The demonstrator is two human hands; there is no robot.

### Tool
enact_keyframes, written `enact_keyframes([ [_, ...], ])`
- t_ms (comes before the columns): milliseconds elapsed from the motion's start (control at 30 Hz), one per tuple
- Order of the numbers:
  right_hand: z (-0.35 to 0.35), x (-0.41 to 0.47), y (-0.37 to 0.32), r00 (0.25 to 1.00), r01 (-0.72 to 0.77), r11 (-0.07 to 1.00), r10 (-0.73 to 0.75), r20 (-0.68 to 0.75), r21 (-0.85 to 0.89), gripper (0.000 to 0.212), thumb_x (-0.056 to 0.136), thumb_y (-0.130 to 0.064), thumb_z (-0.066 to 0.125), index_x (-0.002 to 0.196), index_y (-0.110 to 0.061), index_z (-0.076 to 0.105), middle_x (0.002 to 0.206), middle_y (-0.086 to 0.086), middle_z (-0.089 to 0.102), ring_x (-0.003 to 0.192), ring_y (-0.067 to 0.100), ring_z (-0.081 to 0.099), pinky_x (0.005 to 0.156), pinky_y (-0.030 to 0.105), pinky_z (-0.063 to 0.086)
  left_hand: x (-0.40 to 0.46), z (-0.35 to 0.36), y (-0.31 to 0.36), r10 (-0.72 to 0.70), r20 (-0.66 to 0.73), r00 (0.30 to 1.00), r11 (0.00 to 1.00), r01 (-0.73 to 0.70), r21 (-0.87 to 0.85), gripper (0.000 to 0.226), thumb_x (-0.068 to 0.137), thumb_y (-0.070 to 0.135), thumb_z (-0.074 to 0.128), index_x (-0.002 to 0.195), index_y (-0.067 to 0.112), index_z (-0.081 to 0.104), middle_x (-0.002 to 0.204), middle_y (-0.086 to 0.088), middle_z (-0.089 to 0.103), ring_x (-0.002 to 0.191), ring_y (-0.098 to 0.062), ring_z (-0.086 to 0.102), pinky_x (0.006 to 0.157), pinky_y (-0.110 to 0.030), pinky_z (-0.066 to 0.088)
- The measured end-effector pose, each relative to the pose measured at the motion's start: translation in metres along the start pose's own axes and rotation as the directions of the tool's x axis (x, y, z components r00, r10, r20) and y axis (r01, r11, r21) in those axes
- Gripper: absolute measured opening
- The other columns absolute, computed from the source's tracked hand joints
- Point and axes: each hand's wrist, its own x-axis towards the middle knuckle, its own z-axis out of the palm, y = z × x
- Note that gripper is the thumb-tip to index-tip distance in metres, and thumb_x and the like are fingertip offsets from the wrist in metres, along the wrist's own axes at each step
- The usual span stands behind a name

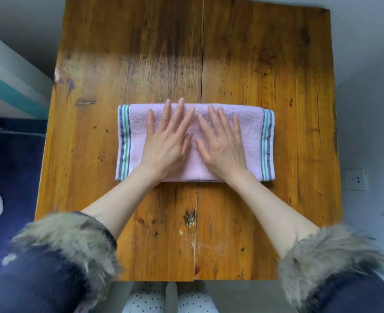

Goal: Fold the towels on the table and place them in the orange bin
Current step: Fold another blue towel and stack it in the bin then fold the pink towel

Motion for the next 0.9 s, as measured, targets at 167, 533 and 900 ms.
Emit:
enact_keyframes([
  [167, 0.008, 0.004, 0.042, 0.994, -0.083, 0.995, 0.086, 0.063, -0.045, 0.061, 0.095, -0.050, 0.020, 0.149, -0.024, 0.015, 0.158, 0.004, 0.005, 0.145, 0.015, -0.001, 0.118, 0.039, -0.003, 0.002, 0.013, -0.044, -0.004, -0.011, 1.000, 0.999, 0.004, 0.043, 0.057, 0.096, 0.048, 0.018, 0.148, 0.027, 0.010, 0.157, -0.003, 0.011, 0.145, -0.025, 0.005, 0.116, -0.048, 0.002],
  [533, -0.008, -0.007, 0.030, 0.987, -0.157, 0.987, 0.157, 0.012, -0.022, 0.061, 0.096, -0.046, 0.021, 0.149, -0.019, 0.013, 0.157, 0.010, 0.008, 0.145, 0.020, 0.000, 0.115, 0.043, -0.010, -0.022, -0.016, -0.086, -0.323, -0.107, 0.940, 0.901, 0.271, -0.338, 0.051, 0.096, 0.013, 0.042, 0.144, 0.005, 0.028, 0.150, -0.015, 0.029, 0.139, -0.030, 0.026, 0.112, -0.039, 0.021],
  [900, 0.027, -0.009, -0.035, 0.989, -0.069, 0.995, 0.077, 0.124, -0.068, 0.060, 0.095, -0.052, 0.024, 0.149, -0.025, 0.018, 0.158, 0.003, 0.011, 0.146, 0.022, 0.005, 0.114, 0.054, -0.001, -0.027, -0.018, -0.093, -0.664, 0.164, 0.729, 0.659, 0.675, -0.331, 0.029, 0.082, 0.042, 0.062, 0.089, 0.014, 0.067, 0.104, -0.012, 0.062, 0.105, -0.032, 0.051, 0.089, -0.039, 0.038],
])
